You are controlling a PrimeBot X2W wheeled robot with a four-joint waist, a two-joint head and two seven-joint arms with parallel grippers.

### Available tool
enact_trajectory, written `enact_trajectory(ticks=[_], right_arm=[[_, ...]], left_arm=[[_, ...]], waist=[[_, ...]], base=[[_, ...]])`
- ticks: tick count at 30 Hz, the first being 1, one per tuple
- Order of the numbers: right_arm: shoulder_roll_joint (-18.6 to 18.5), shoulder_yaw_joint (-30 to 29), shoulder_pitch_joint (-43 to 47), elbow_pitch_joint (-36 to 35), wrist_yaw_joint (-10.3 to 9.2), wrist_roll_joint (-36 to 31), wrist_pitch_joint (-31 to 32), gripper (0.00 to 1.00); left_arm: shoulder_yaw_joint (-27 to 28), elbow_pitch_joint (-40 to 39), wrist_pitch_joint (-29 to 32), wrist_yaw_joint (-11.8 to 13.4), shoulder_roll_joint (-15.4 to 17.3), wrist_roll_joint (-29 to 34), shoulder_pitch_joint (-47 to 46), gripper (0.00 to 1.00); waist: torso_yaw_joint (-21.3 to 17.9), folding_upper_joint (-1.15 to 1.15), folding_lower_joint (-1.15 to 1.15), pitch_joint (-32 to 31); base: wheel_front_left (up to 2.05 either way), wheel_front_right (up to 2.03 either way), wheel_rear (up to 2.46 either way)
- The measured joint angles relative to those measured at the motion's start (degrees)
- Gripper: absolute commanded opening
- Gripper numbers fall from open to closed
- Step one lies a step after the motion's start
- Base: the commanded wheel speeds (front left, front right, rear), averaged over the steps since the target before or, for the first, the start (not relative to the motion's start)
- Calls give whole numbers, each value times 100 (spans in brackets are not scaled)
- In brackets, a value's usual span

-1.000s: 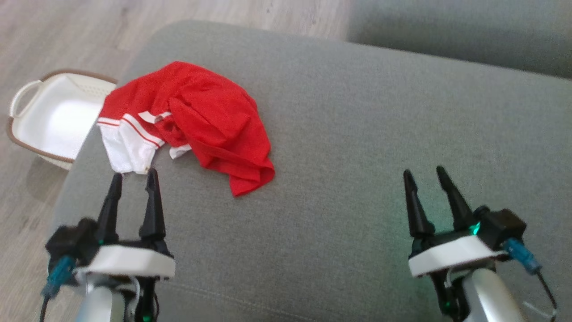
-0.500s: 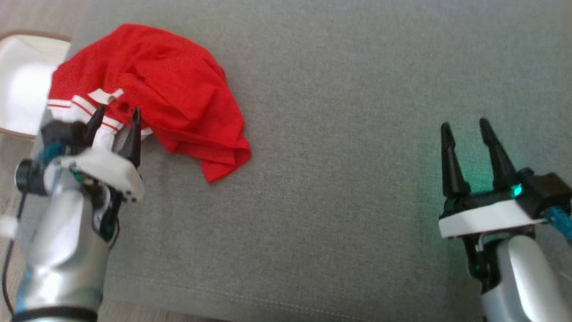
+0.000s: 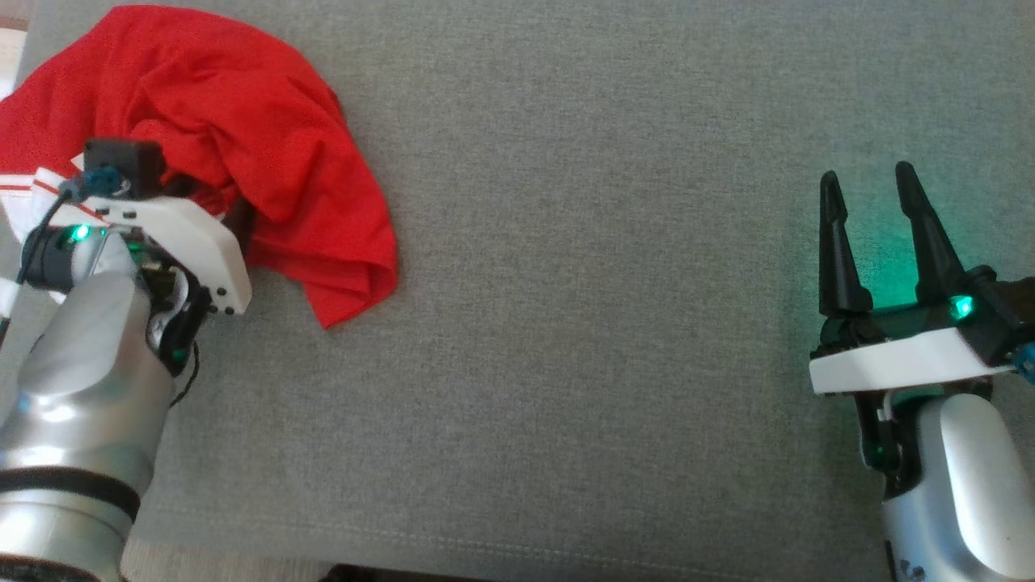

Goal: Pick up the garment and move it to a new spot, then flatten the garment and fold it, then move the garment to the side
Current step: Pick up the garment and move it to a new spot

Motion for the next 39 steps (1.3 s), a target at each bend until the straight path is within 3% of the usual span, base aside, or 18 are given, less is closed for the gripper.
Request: enact_trajectory(ticks=[1,2,5,8,11,21,30,39], right_arm=[[0,-5,-32,-3,0,-13,0,100],[0,-8,-49,-18,0,-22,0,100],[0,-11,-52,-14,0,-29,0,100],[5,0,-51,89,0,-27,-11,100],[18,11,-47,203,0,-26,-25,100],[83,65,-18,553,0,144,-225,100],[141,109,-23,749,0,307,-374,100],[155,352,-196,877,0,680,-477,100]], left_arm=[[-87,36,-1,1,14,-91,-68,41],[-174,64,-8,1,31,-163,-125,0],[-442,112,-249,1,68,-325,-247,0],[-508,160,-910,0,116,-377,-264,0],[-465,3,-1127,4,192,-342,-273,0],[-24,-2674,-1172,204,476,767,257,0],[-305,-3432,-1180,132,448,1221,527,0],[-879,-3115,-1099,67,-105,1324,-165,0]], waist=[[-16,0,0,27],[-28,0,0,47],[-48,0,0,60],[-61,0,-1,-68],[-69,0,-1,-234],[-217,0,-1,-851],[-840,0,-1,-1001],[-1760,0,-1,-892]], base=[[0,0,0],[0,0,0],[0,0,0],[0,0,0],[0,0,0],[0,0,0],[0,0,0],[0,0,0]])
